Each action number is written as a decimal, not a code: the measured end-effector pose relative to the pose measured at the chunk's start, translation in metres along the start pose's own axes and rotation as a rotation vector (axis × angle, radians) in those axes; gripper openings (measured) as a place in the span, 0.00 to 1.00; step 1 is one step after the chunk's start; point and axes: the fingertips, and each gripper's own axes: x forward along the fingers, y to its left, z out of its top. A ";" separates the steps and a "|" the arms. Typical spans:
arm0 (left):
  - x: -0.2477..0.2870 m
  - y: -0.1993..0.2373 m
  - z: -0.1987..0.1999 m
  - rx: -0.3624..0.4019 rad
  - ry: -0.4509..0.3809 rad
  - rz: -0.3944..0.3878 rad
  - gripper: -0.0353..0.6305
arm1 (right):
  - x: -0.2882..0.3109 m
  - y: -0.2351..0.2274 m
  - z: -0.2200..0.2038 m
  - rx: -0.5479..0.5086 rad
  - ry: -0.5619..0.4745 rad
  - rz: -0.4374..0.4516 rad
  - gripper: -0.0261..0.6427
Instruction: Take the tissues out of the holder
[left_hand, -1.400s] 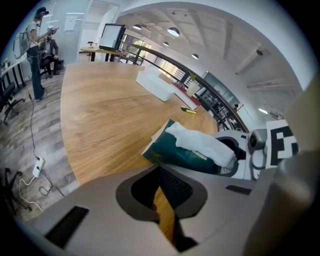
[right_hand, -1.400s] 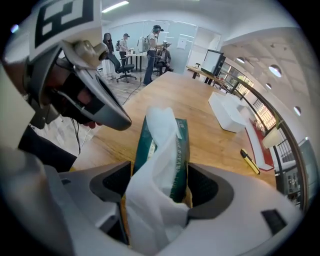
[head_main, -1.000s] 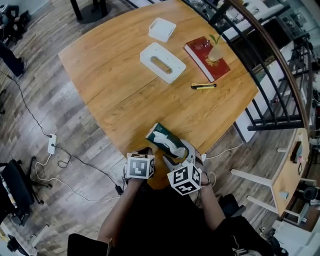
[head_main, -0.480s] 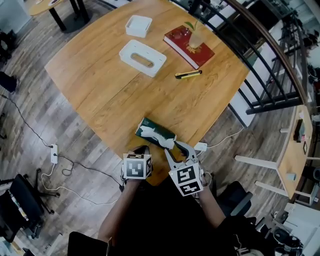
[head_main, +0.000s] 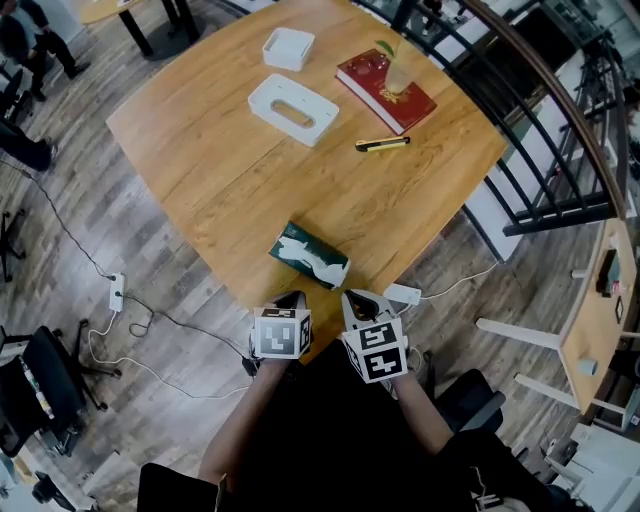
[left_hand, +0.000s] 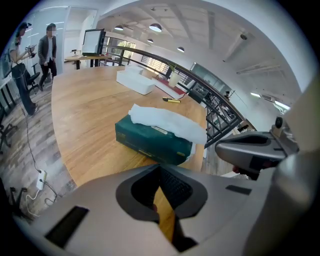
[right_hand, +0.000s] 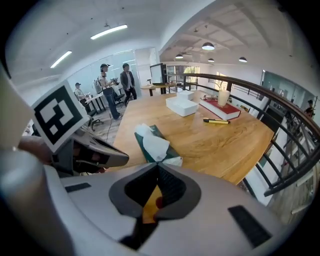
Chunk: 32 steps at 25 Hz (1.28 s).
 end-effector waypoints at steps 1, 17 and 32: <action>-0.001 -0.002 -0.004 -0.002 0.001 0.003 0.05 | 0.001 0.000 -0.005 0.012 0.020 0.004 0.06; -0.006 -0.027 -0.043 -0.012 -0.008 0.023 0.05 | 0.013 0.015 -0.070 0.213 0.225 0.053 0.05; -0.005 -0.028 -0.054 -0.004 -0.020 0.023 0.05 | 0.010 0.016 -0.082 0.204 0.226 0.053 0.05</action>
